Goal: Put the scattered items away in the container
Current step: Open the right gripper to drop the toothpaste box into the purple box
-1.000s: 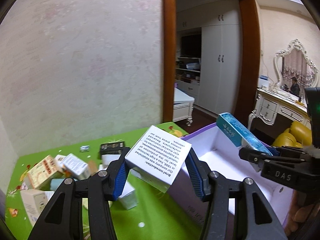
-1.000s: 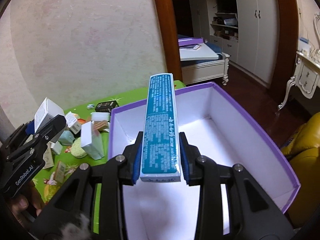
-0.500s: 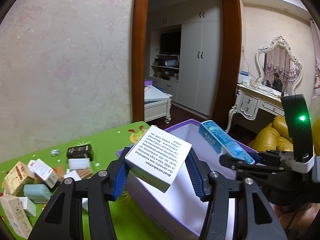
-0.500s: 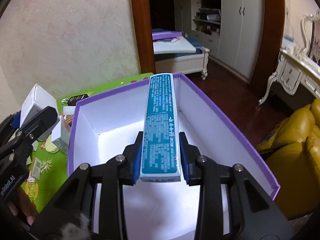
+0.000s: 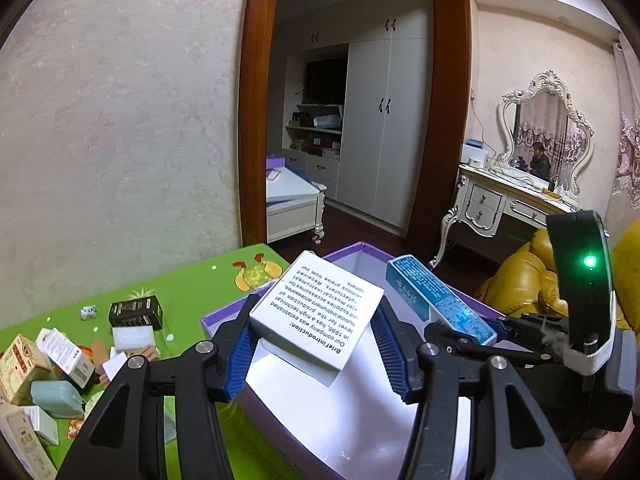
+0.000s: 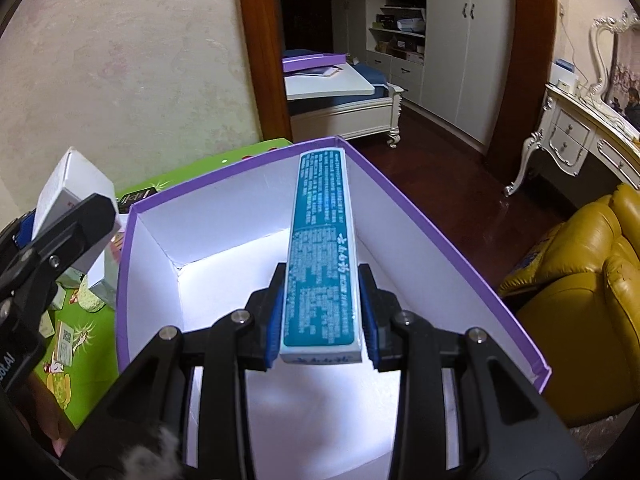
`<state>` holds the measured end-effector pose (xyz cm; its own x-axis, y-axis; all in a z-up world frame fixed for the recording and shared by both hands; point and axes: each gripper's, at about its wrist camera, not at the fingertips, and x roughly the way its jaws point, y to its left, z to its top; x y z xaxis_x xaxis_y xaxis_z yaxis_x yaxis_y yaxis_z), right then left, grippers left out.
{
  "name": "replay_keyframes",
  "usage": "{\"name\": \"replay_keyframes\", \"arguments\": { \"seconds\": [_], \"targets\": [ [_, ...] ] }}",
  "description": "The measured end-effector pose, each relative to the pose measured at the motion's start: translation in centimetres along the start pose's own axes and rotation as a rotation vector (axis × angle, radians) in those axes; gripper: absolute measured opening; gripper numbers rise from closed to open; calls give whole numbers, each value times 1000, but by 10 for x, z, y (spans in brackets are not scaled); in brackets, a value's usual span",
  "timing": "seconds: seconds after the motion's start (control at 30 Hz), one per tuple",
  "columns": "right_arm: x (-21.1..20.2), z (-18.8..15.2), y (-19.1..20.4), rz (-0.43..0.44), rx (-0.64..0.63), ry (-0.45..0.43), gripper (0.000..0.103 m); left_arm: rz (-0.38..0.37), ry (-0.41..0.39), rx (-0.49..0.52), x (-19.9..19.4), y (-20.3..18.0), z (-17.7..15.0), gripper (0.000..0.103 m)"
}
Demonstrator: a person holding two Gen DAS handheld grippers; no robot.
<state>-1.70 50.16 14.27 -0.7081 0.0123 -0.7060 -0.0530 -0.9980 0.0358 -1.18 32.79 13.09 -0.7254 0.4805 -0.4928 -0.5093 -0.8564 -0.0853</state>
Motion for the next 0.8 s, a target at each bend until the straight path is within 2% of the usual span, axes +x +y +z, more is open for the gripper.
{"name": "replay_keyframes", "arguments": {
  "seconds": [0.13,0.23,0.3,0.8],
  "targets": [
    [1,0,1,-3,0,6,37,-3,18,-9,2,2,-1,58],
    [-1,-1,2,3,-1,3,51,8,17,-21,1,3,-3,69],
    [-2,-1,2,1,-3,-4,59,8,18,-29,-1,4,-3,70],
    [-1,-4,9,-9,-7,-7,67,20,11,-26,-12,1,-8,70]
  ]
}}
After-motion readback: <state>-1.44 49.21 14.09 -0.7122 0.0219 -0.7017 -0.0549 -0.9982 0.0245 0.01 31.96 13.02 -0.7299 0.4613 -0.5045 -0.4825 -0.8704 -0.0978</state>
